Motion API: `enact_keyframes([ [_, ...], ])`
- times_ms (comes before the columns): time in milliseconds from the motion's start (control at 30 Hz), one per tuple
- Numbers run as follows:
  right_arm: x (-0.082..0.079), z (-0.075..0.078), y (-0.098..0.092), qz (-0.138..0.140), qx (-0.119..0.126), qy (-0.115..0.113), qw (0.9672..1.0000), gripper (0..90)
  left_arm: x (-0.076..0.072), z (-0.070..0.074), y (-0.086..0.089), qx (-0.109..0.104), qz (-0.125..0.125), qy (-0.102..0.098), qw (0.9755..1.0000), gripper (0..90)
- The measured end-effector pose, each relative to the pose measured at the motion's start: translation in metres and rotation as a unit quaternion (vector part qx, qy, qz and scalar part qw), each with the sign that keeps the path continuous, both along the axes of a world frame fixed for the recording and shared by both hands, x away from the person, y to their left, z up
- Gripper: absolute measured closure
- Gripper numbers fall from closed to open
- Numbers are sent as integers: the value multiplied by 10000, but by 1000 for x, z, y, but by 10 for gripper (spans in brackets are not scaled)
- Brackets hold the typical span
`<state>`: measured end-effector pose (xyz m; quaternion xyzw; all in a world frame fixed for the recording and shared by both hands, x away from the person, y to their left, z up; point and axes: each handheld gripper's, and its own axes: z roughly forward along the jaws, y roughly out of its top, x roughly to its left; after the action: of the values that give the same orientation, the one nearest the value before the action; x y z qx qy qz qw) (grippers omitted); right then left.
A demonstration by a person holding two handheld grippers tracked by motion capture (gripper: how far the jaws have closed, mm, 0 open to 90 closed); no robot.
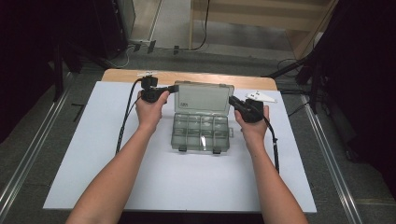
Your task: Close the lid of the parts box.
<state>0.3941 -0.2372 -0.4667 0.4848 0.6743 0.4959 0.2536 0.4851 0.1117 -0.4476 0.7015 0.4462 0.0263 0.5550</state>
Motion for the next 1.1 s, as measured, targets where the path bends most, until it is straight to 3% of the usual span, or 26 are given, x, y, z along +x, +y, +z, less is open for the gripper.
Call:
enact_keyframes([
  [133,-1,0,-2,43,56,19,10000,841,-2,1,0,-25,-29,-39,10000,898],
  [333,-6,5,-5,147,189,26,9997,671,-6,1,0,-36,-82,-75,9999,899],
  [500,-11,6,-10,227,170,17,9996,649,-8,2,-1,-46,-111,-122,9999,899],
  [633,-17,5,-18,243,200,25,9995,679,-11,3,-2,-6,-148,-175,9997,899],
  [833,-21,3,-31,312,276,66,9991,816,-15,4,-3,-20,-145,-235,9996,899],
  [867,-20,4,-32,252,299,91,9992,874,-15,4,-3,-11,-152,-240,9996,899],
  [1100,-14,11,-25,144,249,193,9994,900,-22,4,-3,3,-159,-340,9993,899],
])
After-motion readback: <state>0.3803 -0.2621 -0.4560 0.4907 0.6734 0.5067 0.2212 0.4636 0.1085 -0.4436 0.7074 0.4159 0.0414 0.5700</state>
